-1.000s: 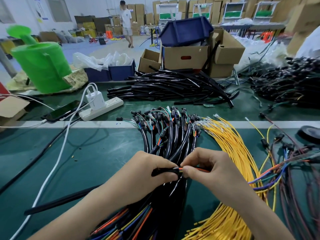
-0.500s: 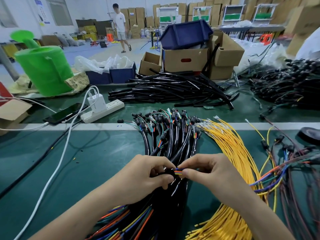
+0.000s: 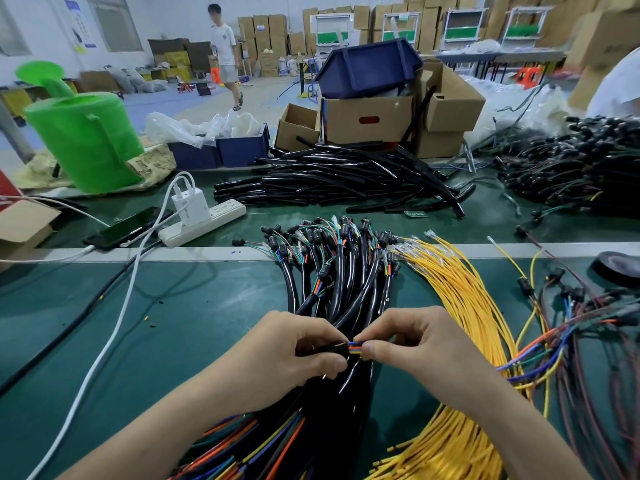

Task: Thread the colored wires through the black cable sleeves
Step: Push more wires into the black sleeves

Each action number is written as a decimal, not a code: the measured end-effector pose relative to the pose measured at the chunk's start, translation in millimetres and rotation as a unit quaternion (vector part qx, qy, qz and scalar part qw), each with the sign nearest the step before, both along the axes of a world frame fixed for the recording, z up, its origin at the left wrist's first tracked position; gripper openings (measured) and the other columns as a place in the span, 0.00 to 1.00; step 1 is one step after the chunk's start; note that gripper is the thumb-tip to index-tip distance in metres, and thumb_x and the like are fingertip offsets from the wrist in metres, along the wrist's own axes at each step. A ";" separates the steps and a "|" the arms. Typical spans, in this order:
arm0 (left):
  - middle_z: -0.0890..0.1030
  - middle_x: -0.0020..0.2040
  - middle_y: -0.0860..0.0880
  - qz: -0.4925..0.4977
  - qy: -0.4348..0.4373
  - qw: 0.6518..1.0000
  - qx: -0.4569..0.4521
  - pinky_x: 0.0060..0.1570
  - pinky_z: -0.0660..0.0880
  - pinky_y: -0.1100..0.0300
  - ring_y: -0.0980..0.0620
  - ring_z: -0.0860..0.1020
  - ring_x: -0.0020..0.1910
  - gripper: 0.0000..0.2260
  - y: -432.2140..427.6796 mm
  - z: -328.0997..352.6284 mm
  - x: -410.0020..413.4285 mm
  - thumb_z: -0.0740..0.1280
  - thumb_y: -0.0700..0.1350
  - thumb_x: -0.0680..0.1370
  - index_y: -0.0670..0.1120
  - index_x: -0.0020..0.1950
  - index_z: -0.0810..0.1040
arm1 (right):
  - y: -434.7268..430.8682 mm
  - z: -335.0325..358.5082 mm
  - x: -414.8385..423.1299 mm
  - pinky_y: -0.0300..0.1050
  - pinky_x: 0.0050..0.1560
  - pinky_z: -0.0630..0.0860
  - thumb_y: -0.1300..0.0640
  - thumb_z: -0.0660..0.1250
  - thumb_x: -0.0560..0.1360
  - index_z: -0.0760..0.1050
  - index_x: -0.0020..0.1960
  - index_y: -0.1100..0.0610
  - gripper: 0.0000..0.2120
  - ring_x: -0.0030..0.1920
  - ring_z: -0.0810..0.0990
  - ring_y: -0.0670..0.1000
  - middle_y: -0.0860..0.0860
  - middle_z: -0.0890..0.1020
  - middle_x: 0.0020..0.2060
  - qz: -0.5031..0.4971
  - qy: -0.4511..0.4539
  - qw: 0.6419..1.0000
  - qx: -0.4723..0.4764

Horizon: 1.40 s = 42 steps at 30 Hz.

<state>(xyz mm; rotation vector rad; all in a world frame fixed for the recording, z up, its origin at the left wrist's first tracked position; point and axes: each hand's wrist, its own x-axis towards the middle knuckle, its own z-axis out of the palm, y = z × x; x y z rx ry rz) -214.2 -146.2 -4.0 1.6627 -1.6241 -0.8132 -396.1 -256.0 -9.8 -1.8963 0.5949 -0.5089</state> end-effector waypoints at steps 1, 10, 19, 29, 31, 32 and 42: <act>0.81 0.33 0.55 0.005 -0.002 1.000 -0.003 0.31 0.69 0.66 0.61 0.71 0.28 0.03 0.6 -0.1 -0.4 0.71 0.47 0.75 0.54 0.48 0.81 | 0.3 0.2 -0.3 0.32 0.30 0.64 0.58 0.73 0.71 0.83 0.40 0.47 0.06 0.28 0.69 0.42 0.46 0.79 0.27 -0.001 -0.001 1.000 0.002; 0.81 0.32 0.55 -0.019 -0.057 0.998 0.024 0.31 0.68 0.68 0.61 0.71 0.27 0.01 -1.6 2.9 -3.8 0.71 0.46 0.74 0.50 0.45 0.82 | 5.9 4.2 -0.5 0.29 0.28 0.64 0.59 0.71 0.71 0.82 0.36 0.47 0.08 0.25 0.70 0.40 0.41 0.76 0.24 -0.006 0.028 0.996 -0.090; 0.82 0.35 0.52 -0.026 -0.075 0.997 0.026 0.31 0.69 0.69 0.61 0.72 0.27 0.03 -5.9 1.6 -4.0 0.70 0.49 0.75 0.52 0.46 0.82 | 8.4 5.3 0.1 0.30 0.31 0.67 0.60 0.71 0.72 0.79 0.41 0.47 0.08 0.29 0.72 0.41 0.45 0.81 0.33 0.009 0.012 0.995 -0.095; 0.82 0.35 0.46 -0.031 -0.098 0.995 0.009 0.30 0.68 0.70 0.60 0.72 0.26 0.10 -9.1 5.3 -10.7 0.70 0.49 0.75 0.61 0.36 0.76 | 6.3 4.0 0.5 0.30 0.32 0.66 0.62 0.70 0.71 0.78 0.38 0.48 0.09 0.29 0.71 0.43 0.42 0.76 0.32 -0.007 0.006 0.990 -0.137; 0.82 0.35 0.46 -0.026 -0.094 0.995 0.007 0.30 0.69 0.68 0.60 0.72 0.26 0.05 -9.4 4.7 -10.9 0.70 0.49 0.75 0.58 0.41 0.79 | 5.0 3.3 0.4 0.31 0.31 0.66 0.62 0.70 0.71 0.77 0.40 0.47 0.10 0.29 0.71 0.43 0.43 0.76 0.32 -0.009 0.001 0.991 -0.131; 0.82 0.35 0.46 -0.023 -0.091 0.996 0.006 0.30 0.71 0.66 0.59 0.73 0.26 0.02 -9.6 4.3 -10.9 0.70 0.49 0.75 0.55 0.43 0.81 | 4.1 2.7 0.1 0.31 0.30 0.65 0.62 0.70 0.71 0.76 0.41 0.47 0.10 0.28 0.69 0.43 0.43 0.76 0.30 -0.006 0.000 0.993 -0.119; 0.75 0.27 0.57 -0.017 -0.124 0.991 -0.038 0.30 0.65 0.72 0.63 0.71 0.26 0.03 -16.4 9.5 -22.0 0.71 0.46 0.75 0.53 0.42 0.80 | 2.7 2.7 1.8 0.42 0.33 0.66 0.61 0.59 0.66 0.73 0.41 0.50 0.08 0.31 0.69 0.51 0.54 0.77 0.35 -0.006 -0.059 0.996 -0.061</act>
